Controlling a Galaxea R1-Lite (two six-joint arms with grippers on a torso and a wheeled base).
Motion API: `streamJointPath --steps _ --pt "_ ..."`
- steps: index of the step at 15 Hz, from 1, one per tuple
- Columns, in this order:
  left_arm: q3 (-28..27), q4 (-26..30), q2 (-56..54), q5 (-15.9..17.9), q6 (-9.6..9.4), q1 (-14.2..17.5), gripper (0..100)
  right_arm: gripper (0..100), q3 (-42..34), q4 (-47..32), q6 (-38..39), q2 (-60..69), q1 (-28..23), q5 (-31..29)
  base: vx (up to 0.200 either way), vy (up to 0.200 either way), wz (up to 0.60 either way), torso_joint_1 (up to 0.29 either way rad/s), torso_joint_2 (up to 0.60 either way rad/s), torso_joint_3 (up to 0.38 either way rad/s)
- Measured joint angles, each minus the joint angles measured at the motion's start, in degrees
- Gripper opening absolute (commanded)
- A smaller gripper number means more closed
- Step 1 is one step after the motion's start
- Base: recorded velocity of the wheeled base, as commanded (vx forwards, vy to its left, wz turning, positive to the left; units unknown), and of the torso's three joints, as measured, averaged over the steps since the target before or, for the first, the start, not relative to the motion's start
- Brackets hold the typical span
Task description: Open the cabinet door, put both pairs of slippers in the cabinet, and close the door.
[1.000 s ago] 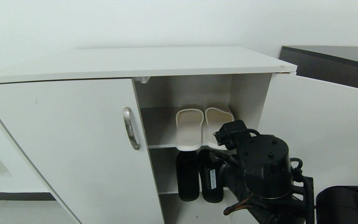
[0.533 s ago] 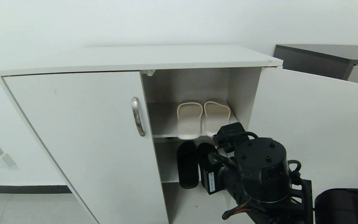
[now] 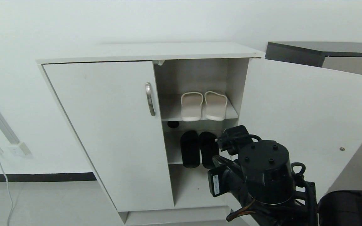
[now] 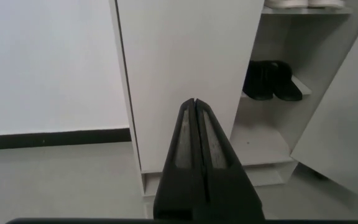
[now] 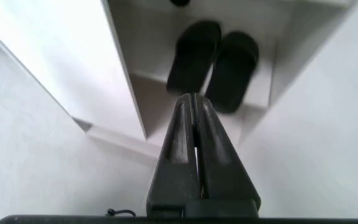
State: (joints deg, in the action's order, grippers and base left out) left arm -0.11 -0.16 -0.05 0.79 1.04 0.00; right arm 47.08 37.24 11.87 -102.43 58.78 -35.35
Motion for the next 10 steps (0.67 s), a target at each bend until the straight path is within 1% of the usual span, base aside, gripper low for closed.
streamJointPath --steps 6,10 --pt "0.0 0.0 0.0 0.0 0.00 0.0 0 0 -1.1 0.0 -0.7 0.0 -0.3 0.0 -0.200 0.000 0.00 0.001 0.00 0.003" --pt "0.0 0.0 0.0 0.0 0.00 0.0 0 0 -1.2 0.0 -0.7 0.0 -0.3 0.0 0.000 0.000 0.00 0.000 0.00 0.000"
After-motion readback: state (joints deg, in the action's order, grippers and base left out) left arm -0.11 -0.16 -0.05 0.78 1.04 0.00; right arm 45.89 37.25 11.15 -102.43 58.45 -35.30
